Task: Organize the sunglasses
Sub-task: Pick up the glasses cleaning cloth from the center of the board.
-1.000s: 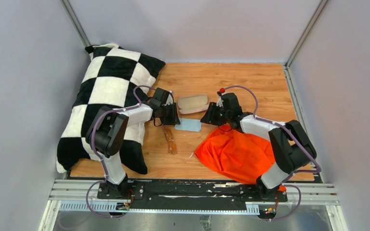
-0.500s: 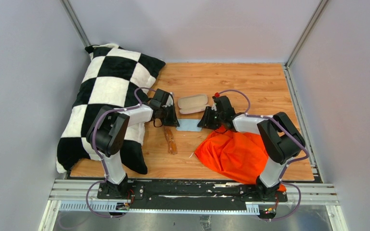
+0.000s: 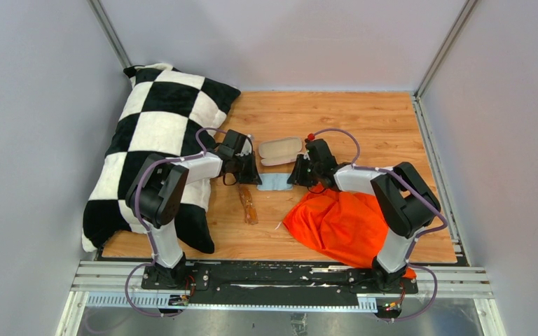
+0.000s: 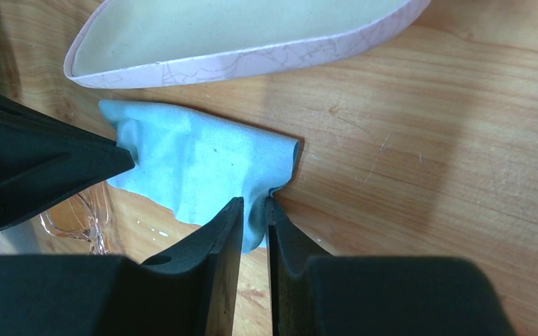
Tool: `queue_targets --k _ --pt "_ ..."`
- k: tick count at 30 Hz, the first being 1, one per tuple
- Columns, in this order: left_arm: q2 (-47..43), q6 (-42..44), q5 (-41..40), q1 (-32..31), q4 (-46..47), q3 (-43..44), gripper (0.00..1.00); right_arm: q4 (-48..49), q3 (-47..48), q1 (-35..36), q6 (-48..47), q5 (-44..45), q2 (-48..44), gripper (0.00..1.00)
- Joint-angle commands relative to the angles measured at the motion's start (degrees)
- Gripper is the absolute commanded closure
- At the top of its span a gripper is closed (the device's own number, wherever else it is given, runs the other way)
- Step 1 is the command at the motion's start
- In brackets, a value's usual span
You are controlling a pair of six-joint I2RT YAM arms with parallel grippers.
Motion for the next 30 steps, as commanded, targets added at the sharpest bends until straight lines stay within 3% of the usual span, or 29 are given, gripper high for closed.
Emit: queue_targets --k 1,12,20,30 --pt "1.4 -0.3 1.0 -0.4 0.0 -0.8 1.0 -3.6 0.2 1.0 -1.2 2.3 2.2 0.78" --pt "0.8 0.4 -0.6 -0.4 -1.3 -0.6 1.0 -7.0 0.0 1.0 -4.3 8.6 -1.3 0.63" --pt "0.5 0.5 -0.5 -0.4 -1.4 -0.4 1.0 -9.4 3.4 3.3 -6.2 9.3 1.3 0.63" --pt "0.5 0.5 -0.4 -0.4 -1.7 -0.4 1.0 -14.6 7.0 5.6 -8.3 15.7 3.2 0.71"
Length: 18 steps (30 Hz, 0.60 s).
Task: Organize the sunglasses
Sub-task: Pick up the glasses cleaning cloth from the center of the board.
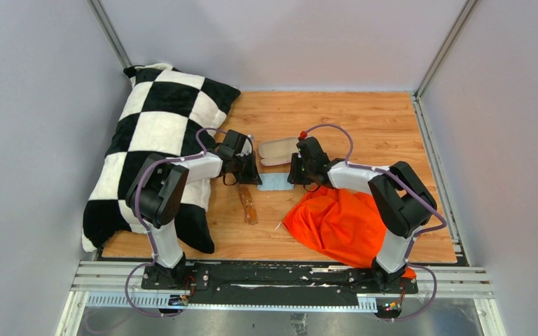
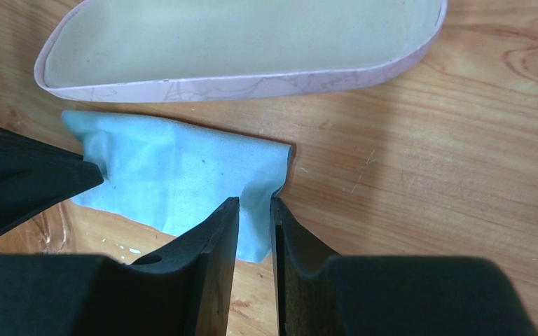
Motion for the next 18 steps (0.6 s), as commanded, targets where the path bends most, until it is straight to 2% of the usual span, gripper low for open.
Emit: queue_targets --k 1,7,12,18 --pt "0.5 0.6 -0.4 -0.4 -1.7 -0.3 1.0 -8.0 2.2 2.8 -3.5 7.1 2.4 0.72" --pt "0.6 0.6 -0.3 -0.4 -1.7 0.0 1.0 -8.0 2.5 3.2 -3.1 7.5 2.5 0.8" --pt "0.4 0.6 0.0 -0.4 -1.7 0.0 1.0 -7.2 2.3 3.2 -2.6 6.3 2.2 0.99" --pt "-1.6 -0.2 0.4 -0.6 -1.6 -0.6 1.0 -5.3 1.1 3.2 -2.7 6.1 -1.3 1.0"
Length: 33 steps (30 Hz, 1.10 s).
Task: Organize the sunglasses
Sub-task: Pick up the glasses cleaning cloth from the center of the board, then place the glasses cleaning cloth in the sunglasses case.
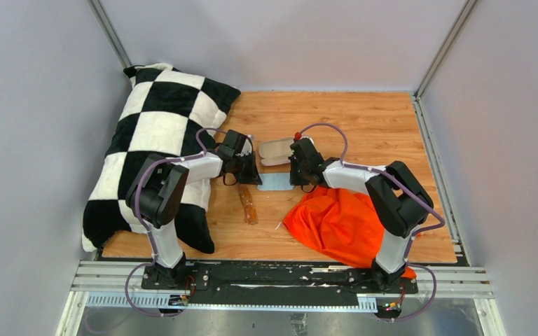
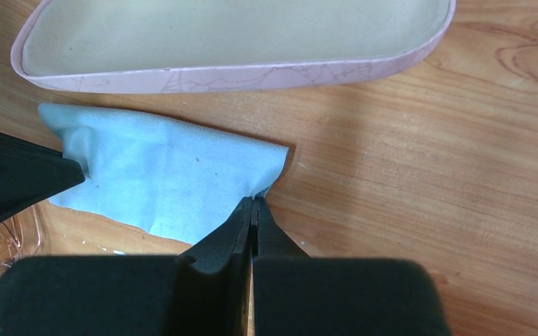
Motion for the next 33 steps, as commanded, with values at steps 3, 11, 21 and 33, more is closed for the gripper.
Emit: queue_targets --k 3,11,21,33 --pt "-3.6 -0.6 -0.5 -2.1 -1.6 -0.6 1.0 -1.3 -1.1 0.8 -0.5 0.8 -3.9 1.0" --pt "-7.3 -2.0 -1.4 -2.7 -1.0 -0.2 1.0 -1.1 -1.6 0.9 -0.6 0.7 -7.9 1.0" --pt "-8.1 -2.1 -0.6 -2.8 -1.8 1.3 1.0 -1.0 -2.5 0.8 -0.8 1.5 -10.4 1.0" --pt "-9.6 -2.5 1.6 -3.0 -3.3 6.9 1.0 -2.1 0.3 -0.9 -4.1 2.1 -13.5 1.0"
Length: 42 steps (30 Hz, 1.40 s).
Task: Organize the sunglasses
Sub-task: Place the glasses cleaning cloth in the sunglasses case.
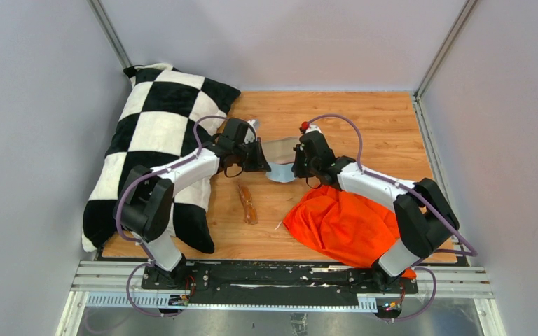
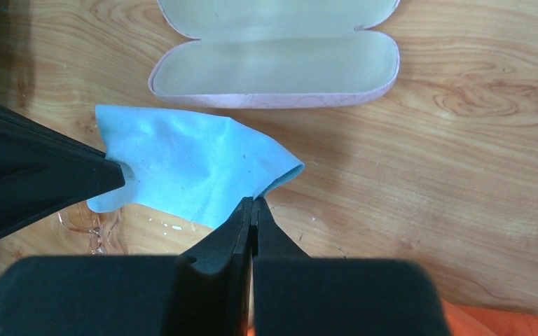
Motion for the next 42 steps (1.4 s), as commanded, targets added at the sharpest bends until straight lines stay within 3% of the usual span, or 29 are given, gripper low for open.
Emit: queue_targets --k 1,22,42 --pt "-1.6 -0.2 0.4 -0.2 -1.2 3.7 1.0 -1.4 2.6 -1.1 -2.7 1.1 -1.1 1.0" --pt "15.4 -0.4 0.8 2.2 -2.6 19.2 1.0 -5.8 18.6 -8.5 -8.3 -5.2 13.7 1.0" --pt "17.6 1.1 -1.7 3.2 -4.2 16.6 1.0 -5.9 18.2 -11.1 -10.0 -6.6 17.8 1.0"
